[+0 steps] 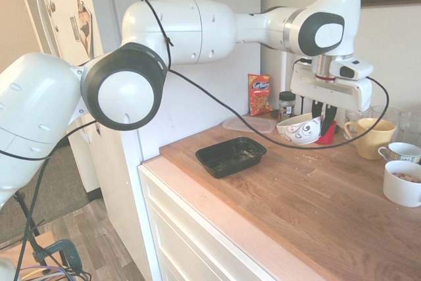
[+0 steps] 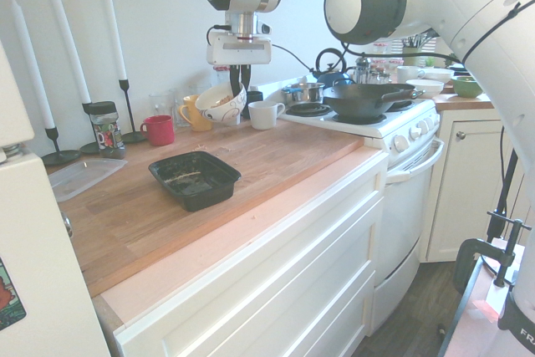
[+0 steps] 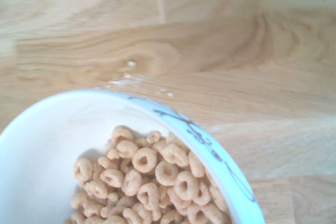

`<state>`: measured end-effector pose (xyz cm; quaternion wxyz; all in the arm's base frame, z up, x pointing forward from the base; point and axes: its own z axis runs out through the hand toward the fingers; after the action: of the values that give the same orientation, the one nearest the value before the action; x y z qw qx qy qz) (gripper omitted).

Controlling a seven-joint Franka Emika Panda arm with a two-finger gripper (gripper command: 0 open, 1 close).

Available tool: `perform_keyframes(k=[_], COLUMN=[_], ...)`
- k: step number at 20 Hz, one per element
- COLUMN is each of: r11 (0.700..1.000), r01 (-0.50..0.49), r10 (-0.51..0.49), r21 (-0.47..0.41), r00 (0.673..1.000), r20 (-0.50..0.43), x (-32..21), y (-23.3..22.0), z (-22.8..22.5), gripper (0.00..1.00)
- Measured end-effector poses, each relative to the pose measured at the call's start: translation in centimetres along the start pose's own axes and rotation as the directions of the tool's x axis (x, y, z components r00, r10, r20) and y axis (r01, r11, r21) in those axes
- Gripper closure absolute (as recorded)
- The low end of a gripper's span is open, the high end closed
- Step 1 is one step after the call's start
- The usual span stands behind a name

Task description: Pour the cereal into the box

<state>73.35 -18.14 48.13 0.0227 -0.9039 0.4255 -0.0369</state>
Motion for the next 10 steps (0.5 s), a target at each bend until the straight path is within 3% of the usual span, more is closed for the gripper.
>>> perform_keyframes(k=[6,10], r11=[0.995,0.988], r01=[0.073,0.098], r10=[-0.077,-0.107], r21=[-0.073,-0.12], r00=[0.996,0.992], r20=[-0.047,-0.072], x=[-6.6,-10.1], y=[-4.2,-5.2], z=[-1.1,0.6], gripper=[1.0,1.0])
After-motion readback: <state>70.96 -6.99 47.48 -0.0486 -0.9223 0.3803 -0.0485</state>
